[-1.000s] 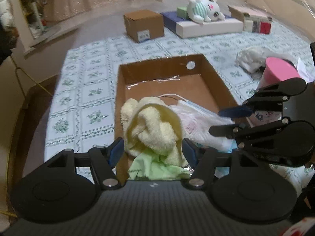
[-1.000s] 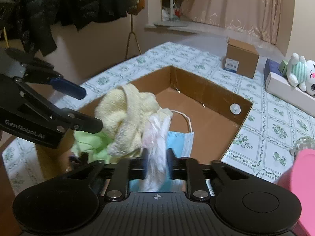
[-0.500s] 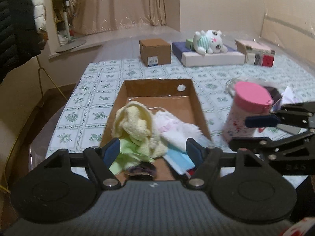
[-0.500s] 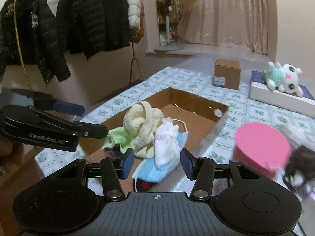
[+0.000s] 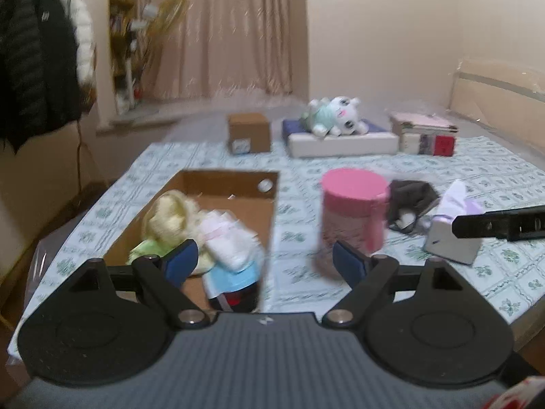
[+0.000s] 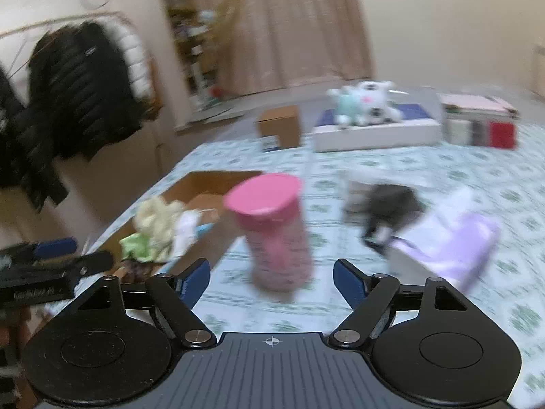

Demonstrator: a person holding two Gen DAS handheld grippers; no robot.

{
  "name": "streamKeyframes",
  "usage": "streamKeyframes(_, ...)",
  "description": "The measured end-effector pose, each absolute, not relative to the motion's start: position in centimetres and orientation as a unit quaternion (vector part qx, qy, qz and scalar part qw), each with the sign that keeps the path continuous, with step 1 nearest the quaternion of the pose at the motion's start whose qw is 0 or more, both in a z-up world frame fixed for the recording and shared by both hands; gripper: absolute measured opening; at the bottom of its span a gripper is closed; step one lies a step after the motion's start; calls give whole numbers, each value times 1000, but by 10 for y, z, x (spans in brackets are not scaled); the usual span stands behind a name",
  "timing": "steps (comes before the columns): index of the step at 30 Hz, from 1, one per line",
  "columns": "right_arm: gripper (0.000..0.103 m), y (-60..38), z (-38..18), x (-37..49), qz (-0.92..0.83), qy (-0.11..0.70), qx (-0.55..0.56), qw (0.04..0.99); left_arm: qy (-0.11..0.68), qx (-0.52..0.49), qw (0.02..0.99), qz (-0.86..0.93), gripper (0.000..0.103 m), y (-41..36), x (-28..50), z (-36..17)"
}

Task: Organize soft objects
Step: 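Withdraw both tools from the box toward the remaining items, then lower the open left tool toward the brown hair tie on the sheet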

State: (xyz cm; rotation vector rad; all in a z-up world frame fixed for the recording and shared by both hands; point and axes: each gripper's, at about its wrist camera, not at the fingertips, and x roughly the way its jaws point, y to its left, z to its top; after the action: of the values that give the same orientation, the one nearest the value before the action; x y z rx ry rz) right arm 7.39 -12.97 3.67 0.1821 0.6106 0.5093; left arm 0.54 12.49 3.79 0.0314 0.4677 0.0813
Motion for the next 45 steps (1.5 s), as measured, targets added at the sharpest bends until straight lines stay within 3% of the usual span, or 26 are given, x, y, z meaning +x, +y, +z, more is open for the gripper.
streamKeyframes(12, 81, -231, 26, 61, 160, 313, 126, 928, 283, -37, 958, -5, 85, 57, 17, 15)
streamKeyframes(17, 81, -257, 21, 57, 145, 314, 137, 928, 291, -14, 957, -8, 84, 33, 21, 5)
streamKeyframes(36, 81, -264, 10, 67, 138, 327, 136, 925, 335, 16, 942, -26, 83, 1, 36, -27)
streamKeyframes(45, 81, -265, 4, 72, 134, 332, 131, 924, 350, 24, 935, -43, 77, -3, 51, -43)
